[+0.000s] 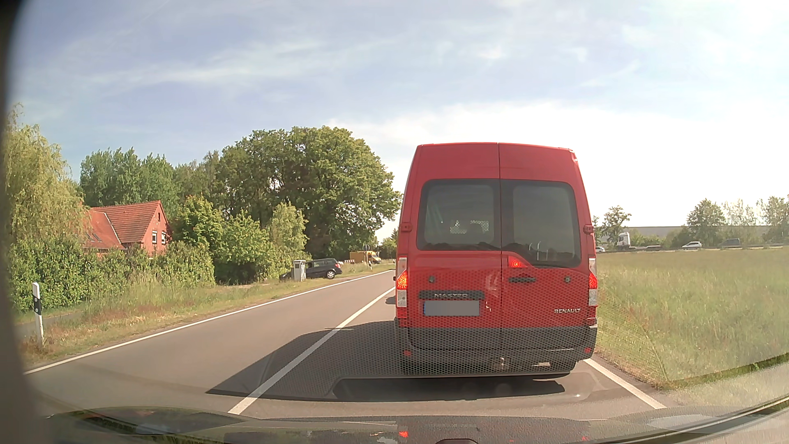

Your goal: Follow the waypoints while adhering to traffic rules and regulations

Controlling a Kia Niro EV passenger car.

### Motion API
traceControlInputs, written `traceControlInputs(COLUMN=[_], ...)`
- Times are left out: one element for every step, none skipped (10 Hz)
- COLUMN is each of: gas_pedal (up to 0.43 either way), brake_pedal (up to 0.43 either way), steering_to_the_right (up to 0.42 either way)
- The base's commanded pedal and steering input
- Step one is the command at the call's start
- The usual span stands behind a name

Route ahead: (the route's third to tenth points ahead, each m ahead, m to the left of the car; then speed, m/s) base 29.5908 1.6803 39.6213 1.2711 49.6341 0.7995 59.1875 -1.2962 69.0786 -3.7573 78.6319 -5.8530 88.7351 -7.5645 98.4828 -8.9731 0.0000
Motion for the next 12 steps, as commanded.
traceControlInputs(gas_pedal=[0.000, 0.000, 0.000, 0.000, 0.000, 0.000, 0.000, 0.000, 0.000, 0.000, 0.000, 0.000], brake_pedal=[0.268, 0.268, 0.268, 0.268, 0.268, 0.268, 0.268, 0.268, 0.262, 0.268, 0.268, 0.268], steering_to_the_right=[-0.001, 0.000, 0.000, -0.001, -0.001, -0.001, 0.000, 0.000, -0.001, 0.000, -0.001, 0.000])
